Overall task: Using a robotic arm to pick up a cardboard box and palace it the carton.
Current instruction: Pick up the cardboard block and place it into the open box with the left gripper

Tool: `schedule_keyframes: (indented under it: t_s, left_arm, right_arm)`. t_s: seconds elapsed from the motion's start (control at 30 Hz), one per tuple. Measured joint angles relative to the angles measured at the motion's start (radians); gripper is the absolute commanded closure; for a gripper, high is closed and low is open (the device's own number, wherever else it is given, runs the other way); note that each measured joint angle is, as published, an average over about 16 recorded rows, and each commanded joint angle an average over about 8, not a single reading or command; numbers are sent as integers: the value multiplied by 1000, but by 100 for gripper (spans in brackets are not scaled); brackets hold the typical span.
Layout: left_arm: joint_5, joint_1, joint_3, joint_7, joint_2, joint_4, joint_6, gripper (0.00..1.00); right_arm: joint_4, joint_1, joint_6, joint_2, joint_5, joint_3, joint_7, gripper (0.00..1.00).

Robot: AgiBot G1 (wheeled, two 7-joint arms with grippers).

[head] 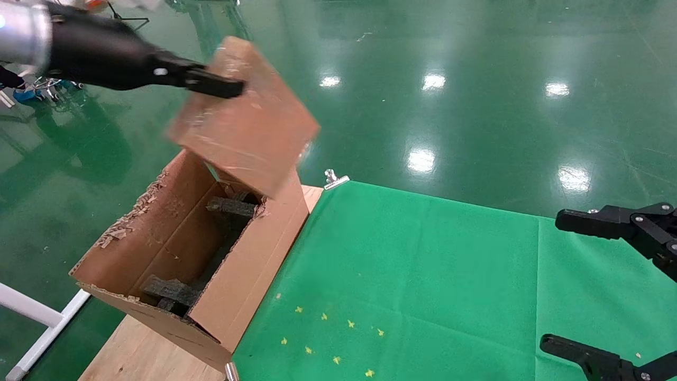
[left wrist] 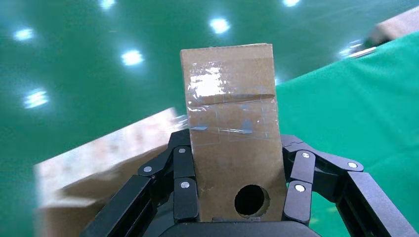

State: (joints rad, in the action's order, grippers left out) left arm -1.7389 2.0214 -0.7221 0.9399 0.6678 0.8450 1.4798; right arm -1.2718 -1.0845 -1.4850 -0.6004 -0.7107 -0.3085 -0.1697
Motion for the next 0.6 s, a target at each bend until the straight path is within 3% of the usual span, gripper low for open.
schedule_keyframes:
  t_s: [0.33, 0.6]
  left_arm:
    - [-165, 46, -71, -241, 12, -321, -68, 100]
    - [-265, -9, -126, -337, 89, -567, -263, 100]
  right_arm:
    - [0, 0, 0, 0, 0, 0, 0, 0]
    - [0, 0, 0, 0, 0, -1, 0, 0]
